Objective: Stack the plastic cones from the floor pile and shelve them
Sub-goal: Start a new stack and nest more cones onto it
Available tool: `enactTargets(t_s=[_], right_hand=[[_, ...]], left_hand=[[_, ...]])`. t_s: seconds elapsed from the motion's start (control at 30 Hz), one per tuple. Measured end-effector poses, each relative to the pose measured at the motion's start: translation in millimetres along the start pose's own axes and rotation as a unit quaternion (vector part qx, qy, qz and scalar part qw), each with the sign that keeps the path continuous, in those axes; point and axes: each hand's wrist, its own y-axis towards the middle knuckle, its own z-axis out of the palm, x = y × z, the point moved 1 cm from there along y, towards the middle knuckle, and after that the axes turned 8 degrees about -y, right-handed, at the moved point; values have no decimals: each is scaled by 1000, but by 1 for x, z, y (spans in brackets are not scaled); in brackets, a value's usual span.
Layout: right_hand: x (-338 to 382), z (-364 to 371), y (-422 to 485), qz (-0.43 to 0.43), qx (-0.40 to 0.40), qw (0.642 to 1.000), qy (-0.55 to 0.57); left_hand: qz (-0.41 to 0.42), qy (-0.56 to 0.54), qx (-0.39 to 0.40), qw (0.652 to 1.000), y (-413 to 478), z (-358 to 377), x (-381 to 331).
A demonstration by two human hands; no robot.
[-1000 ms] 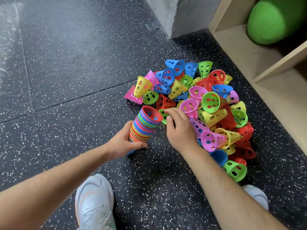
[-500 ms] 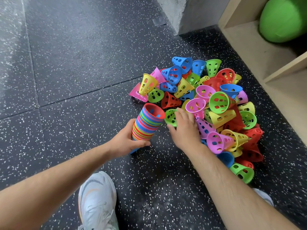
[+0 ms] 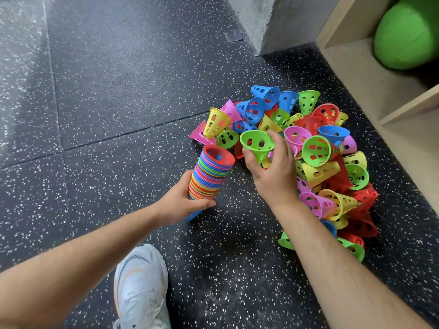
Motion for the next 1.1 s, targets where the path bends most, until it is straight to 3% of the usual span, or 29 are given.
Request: enactTargets(t_s=[0.17, 0.43, 0.57, 0.67, 0.77, 0.93, 1.1], right_hand=[[19, -4, 9, 19, -28, 996, 81], [35, 15, 3, 0, 225, 972, 61], [37, 25, -3, 11, 281, 955, 94], [40, 31, 4, 4, 286, 950, 124], [43, 37, 20, -18, 238, 963, 123], [34, 59, 62, -21, 130, 991, -9], [35, 79, 104, -20, 155, 983, -98]], left_hand=[[-2, 1, -5, 1000, -1, 0, -1], [1, -5, -33, 999, -2, 3, -3], [13, -1, -62, 998, 2, -1, -9], [27, 1, -81, 996, 7, -11, -15], [40, 10, -95, 995, 14, -23, -20], [42, 22, -98, 994, 23, -39, -24], [39, 22, -79, 996, 26, -45, -20]])
